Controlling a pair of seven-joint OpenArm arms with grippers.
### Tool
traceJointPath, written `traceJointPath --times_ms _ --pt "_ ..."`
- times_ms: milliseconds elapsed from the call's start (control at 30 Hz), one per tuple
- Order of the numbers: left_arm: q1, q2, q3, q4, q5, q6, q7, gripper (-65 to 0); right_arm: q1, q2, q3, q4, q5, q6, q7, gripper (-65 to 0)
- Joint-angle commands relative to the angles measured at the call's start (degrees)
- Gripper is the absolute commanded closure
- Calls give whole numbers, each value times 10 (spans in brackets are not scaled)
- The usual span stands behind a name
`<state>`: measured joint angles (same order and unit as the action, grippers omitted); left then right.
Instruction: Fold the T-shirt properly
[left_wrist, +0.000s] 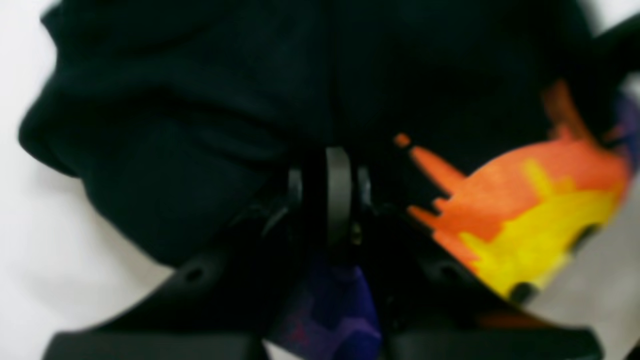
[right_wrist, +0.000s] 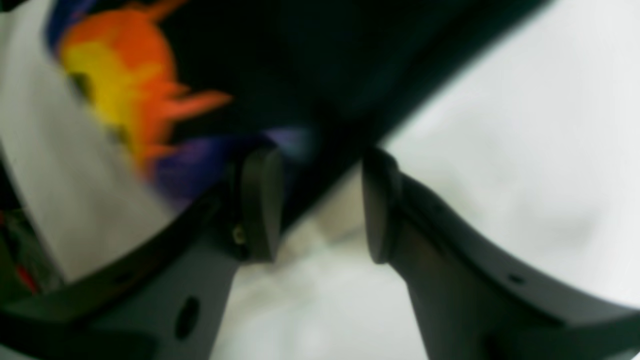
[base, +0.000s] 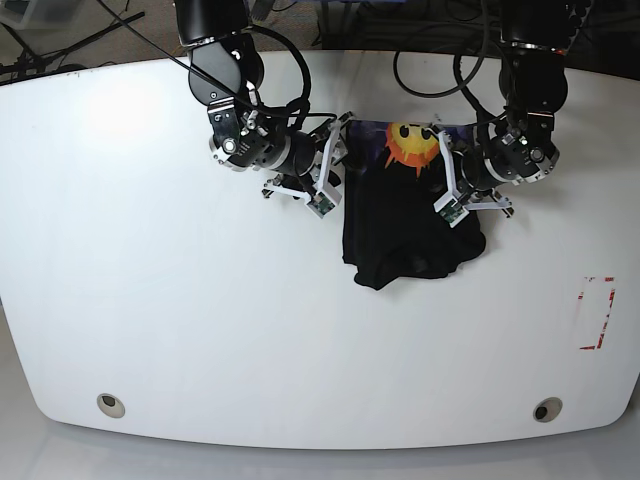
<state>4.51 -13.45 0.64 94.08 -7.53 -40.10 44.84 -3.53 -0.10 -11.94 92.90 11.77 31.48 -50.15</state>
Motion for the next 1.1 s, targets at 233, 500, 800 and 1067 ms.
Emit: traceJointPath --times_ms 233,500,800,1067 --pt "-2 -43 -30 118 0 1 14 -43 7 23 21 74 17 6 9 -238" --pt "-29 51 -37 159 7 1 65 -106 7 60 56 84 17 11 8 -238" --pt "-7 121 -18 91 6 156 -23 -390 7 74 116 80 17 13 8 -238" --pt "35 112 3 -9 6 271 -141 -386 8 82 125 80 17 13 8 -238"
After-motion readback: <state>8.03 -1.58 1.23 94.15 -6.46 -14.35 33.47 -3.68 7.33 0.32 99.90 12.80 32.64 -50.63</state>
